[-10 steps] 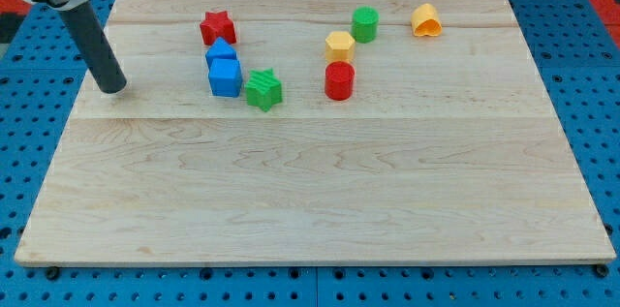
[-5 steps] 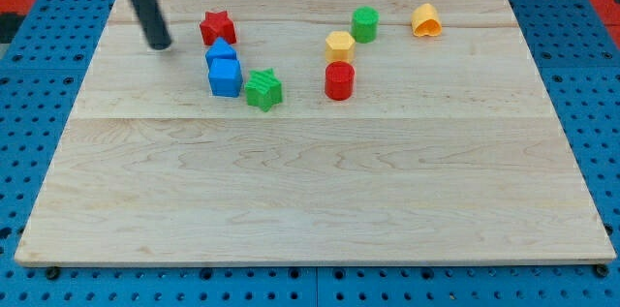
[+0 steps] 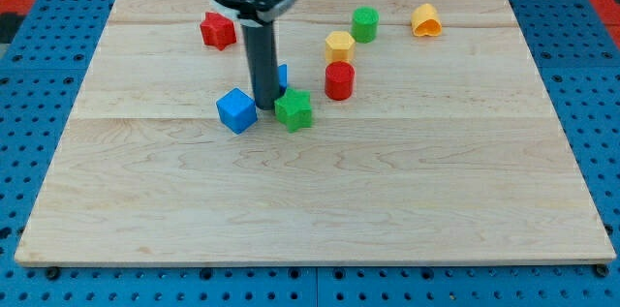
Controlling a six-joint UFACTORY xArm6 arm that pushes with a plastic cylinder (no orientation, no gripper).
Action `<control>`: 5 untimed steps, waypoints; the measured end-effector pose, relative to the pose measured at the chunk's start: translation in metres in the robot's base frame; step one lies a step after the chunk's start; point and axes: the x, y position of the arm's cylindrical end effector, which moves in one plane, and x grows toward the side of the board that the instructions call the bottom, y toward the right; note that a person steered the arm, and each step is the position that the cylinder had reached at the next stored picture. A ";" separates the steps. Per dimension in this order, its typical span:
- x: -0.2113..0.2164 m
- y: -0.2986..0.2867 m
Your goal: Separate the blue blocks from each other
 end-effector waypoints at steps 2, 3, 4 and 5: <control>0.014 0.064; 0.044 0.067; 0.069 0.067; 0.068 0.090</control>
